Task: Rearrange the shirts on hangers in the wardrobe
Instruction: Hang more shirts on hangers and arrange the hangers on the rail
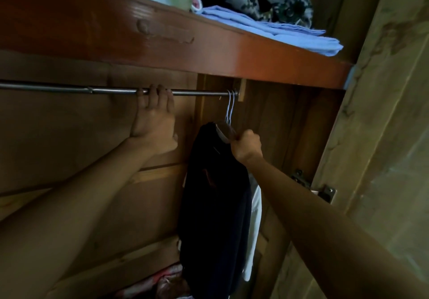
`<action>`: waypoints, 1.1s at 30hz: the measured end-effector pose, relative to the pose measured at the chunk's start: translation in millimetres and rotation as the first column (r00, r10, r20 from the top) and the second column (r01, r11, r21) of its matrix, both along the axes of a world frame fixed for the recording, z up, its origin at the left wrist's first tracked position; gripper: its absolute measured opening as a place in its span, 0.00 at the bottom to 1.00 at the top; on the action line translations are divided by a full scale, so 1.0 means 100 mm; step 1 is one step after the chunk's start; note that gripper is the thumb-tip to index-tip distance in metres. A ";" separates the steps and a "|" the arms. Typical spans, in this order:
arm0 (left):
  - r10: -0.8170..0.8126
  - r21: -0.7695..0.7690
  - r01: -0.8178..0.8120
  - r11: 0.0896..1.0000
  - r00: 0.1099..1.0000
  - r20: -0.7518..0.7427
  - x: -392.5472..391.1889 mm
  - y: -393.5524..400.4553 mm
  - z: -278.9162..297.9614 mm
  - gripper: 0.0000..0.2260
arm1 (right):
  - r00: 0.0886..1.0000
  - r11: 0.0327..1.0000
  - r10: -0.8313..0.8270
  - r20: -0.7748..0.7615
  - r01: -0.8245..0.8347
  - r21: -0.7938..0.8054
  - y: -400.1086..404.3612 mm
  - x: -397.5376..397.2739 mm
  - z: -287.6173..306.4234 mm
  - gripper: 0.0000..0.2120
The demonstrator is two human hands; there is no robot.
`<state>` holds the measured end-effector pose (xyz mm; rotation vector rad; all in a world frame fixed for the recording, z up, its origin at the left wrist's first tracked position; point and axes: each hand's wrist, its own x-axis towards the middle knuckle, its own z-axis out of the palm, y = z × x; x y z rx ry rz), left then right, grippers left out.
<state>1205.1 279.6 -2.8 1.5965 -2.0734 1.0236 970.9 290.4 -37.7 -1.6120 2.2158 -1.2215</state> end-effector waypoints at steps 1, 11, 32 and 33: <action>-0.005 -0.001 0.005 1.000 1.000 -0.004 0.00 0.00 0.00 0.44 | 1.000 0.999 0.018 -0.006 -0.018 0.030 0.00 -0.02 0.02 0.15; -0.268 0.134 0.310 0.941 0.927 -0.261 -0.17 0.27 0.09 0.39 | 0.954 0.965 0.163 -0.250 -0.102 0.241 0.71 -0.25 0.33 0.15; -0.631 0.776 0.599 0.197 0.683 -0.367 -1.46 1.70 -0.31 0.39 | 0.926 0.894 0.207 -0.316 -0.047 0.446 3.11 -0.81 0.05 0.26; -0.644 0.770 0.616 0.168 0.660 -0.388 -1.52 1.75 -0.28 0.38 | 0.933 0.891 0.187 -0.308 -0.029 0.453 3.21 -0.83 0.04 0.26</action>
